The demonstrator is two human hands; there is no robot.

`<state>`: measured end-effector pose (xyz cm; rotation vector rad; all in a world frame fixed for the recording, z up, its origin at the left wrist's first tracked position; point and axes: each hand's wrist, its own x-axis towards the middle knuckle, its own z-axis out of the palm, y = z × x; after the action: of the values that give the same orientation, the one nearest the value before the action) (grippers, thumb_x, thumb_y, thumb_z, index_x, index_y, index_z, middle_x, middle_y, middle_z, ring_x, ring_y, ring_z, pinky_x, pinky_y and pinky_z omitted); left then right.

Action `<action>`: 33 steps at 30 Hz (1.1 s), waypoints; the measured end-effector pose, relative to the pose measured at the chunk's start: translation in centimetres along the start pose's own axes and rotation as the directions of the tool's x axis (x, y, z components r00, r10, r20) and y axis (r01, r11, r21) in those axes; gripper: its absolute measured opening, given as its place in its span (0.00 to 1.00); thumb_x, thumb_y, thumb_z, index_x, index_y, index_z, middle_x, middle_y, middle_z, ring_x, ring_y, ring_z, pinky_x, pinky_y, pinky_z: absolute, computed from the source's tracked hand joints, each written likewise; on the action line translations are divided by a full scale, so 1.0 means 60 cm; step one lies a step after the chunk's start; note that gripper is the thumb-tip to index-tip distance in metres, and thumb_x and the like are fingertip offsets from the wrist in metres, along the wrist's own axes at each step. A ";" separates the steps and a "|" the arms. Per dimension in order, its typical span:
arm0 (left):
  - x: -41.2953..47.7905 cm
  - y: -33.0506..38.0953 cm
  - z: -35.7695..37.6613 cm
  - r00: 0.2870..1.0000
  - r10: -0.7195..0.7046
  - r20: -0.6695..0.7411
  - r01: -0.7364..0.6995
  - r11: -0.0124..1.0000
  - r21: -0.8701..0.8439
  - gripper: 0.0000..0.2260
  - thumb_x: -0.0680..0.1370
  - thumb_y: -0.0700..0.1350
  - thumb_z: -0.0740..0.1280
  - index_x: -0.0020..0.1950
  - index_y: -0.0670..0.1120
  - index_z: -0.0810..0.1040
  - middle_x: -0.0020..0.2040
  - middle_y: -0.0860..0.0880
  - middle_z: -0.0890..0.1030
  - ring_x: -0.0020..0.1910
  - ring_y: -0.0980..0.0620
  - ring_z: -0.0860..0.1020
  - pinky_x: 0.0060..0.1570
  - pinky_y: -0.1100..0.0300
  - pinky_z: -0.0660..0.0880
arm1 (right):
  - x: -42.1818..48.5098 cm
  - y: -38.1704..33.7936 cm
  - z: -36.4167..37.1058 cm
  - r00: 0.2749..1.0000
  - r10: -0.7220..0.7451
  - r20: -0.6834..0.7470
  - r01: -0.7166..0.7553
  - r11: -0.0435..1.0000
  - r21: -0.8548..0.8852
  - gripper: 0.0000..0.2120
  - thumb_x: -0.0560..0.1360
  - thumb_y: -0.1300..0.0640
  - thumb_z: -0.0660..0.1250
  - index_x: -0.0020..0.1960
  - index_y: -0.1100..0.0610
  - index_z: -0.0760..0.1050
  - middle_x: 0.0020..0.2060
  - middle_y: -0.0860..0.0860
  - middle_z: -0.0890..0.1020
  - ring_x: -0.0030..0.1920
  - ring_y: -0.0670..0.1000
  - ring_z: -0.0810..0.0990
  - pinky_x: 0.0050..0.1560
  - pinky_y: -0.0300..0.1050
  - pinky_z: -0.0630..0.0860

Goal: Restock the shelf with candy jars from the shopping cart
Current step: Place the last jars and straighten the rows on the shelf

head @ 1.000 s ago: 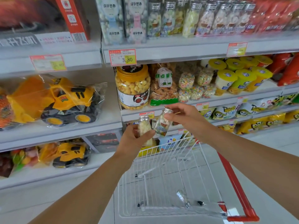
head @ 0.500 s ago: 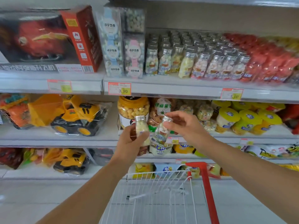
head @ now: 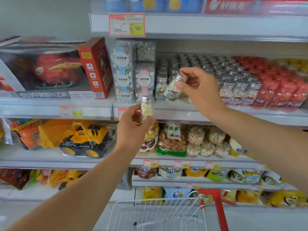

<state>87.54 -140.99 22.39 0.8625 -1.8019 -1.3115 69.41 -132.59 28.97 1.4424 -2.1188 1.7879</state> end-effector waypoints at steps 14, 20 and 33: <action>0.021 -0.011 0.000 1.000 -0.005 0.025 0.005 1.000 -0.027 0.16 0.72 0.48 0.74 0.58 0.51 0.78 0.48 0.50 0.82 0.49 0.51 0.80 0.54 0.53 0.78 | 0.031 0.029 0.051 0.992 -0.059 0.110 0.082 0.973 -0.218 0.20 0.70 0.58 0.76 0.60 0.57 0.79 0.45 0.48 0.81 0.40 0.43 0.78 0.50 0.42 0.79; 0.022 -0.005 0.007 0.999 -0.018 0.036 0.019 1.000 -0.022 0.15 0.72 0.48 0.74 0.57 0.50 0.78 0.47 0.50 0.82 0.49 0.51 0.79 0.51 0.58 0.77 | 0.040 0.024 0.048 0.989 -0.007 0.149 0.043 0.970 -0.241 0.25 0.71 0.55 0.75 0.66 0.57 0.74 0.52 0.52 0.81 0.45 0.46 0.80 0.48 0.36 0.76; -0.003 0.042 0.092 0.985 0.097 0.140 -0.107 0.992 0.067 0.19 0.71 0.51 0.75 0.59 0.52 0.76 0.49 0.53 0.80 0.48 0.55 0.78 0.48 0.59 0.77 | -0.043 0.011 -0.057 0.921 -0.054 0.387 0.125 0.979 -0.162 0.20 0.74 0.48 0.70 0.65 0.49 0.75 0.54 0.44 0.79 0.51 0.42 0.77 0.49 0.29 0.68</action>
<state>82.64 -137.60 23.59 0.7238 -1.9850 -1.2712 68.71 -128.36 28.25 1.9261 -2.2615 1.3208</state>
